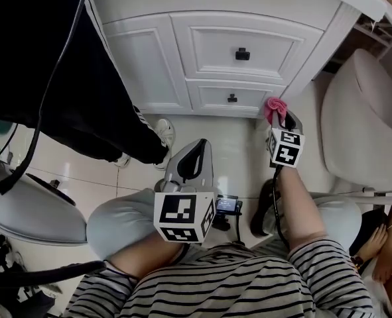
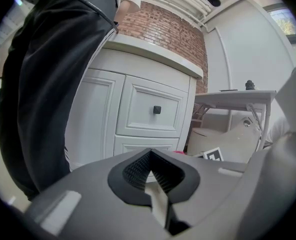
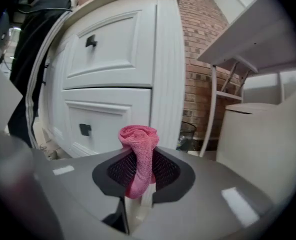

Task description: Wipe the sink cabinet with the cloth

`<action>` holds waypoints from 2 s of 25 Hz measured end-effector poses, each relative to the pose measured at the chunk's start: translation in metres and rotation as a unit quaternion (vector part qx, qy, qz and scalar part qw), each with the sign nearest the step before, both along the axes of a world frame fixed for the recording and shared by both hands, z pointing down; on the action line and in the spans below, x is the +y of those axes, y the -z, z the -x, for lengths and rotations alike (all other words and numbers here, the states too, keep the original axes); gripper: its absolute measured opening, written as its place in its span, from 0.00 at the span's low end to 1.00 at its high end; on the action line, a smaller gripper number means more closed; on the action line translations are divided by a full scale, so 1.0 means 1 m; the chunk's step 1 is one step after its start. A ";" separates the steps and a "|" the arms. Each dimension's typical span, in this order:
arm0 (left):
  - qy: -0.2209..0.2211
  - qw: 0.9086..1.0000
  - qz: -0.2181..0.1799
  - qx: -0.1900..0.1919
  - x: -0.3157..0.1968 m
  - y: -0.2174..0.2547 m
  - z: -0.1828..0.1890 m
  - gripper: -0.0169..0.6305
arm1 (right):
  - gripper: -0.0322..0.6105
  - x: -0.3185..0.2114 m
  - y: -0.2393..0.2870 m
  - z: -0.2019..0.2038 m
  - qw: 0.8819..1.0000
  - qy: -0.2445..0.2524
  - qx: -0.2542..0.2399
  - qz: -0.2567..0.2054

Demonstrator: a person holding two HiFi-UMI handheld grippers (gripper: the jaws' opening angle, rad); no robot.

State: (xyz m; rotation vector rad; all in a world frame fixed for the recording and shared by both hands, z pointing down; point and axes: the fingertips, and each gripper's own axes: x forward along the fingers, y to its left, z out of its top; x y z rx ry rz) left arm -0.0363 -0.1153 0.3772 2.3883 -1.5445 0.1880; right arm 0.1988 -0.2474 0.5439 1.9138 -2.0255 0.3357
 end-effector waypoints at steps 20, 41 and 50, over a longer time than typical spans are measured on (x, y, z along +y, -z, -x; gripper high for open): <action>0.021 1.000 0.010 0.014 -0.012 -0.006 0.018 0.02 | 0.19 -0.029 -0.081 0.078 0.993 0.093 0.048 0.057; -0.001 0.991 -0.116 -0.071 0.044 0.053 0.001 0.02 | 0.18 0.170 0.200 0.064 0.979 0.119 -0.116 -0.115; 0.017 0.993 -0.091 -0.074 0.042 0.015 0.006 0.02 | 0.18 0.182 0.171 0.072 0.976 0.126 -0.125 -0.126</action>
